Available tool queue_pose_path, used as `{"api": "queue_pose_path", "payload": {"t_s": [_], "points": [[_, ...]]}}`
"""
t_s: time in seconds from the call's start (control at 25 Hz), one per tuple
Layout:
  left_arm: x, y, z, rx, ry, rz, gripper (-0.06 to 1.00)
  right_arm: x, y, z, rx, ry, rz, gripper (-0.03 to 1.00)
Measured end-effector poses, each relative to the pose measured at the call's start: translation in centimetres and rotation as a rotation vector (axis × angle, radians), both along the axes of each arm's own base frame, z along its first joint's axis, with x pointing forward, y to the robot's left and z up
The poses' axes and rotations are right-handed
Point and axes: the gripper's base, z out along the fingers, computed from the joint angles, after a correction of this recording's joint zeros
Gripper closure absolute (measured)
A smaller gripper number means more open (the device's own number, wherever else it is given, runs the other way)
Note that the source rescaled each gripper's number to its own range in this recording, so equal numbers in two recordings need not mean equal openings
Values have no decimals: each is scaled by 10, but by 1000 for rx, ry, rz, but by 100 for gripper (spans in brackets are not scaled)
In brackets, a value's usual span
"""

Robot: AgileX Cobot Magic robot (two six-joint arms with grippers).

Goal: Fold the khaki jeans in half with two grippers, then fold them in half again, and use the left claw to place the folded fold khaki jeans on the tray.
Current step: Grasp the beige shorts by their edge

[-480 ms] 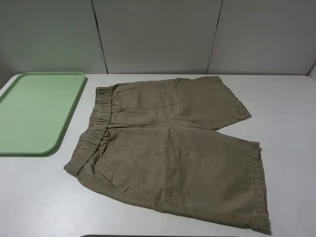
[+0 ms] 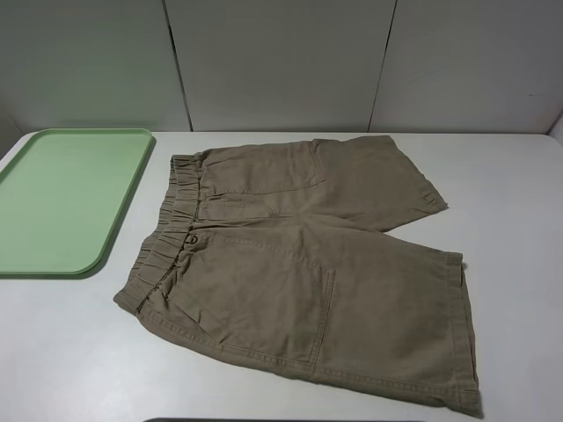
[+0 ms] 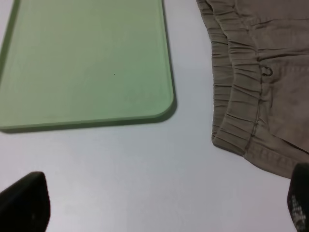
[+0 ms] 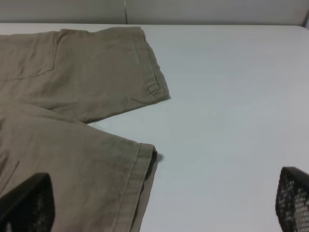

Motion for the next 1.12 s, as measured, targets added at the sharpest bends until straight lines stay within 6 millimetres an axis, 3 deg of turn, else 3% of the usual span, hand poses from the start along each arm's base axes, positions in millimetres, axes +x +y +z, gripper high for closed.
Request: {"api": "queue_pose_path", "payload": {"t_s": [1.12], "points": [[0,0,0,0,0,0,-6,0,0,0,0,1,0,-3]]}}
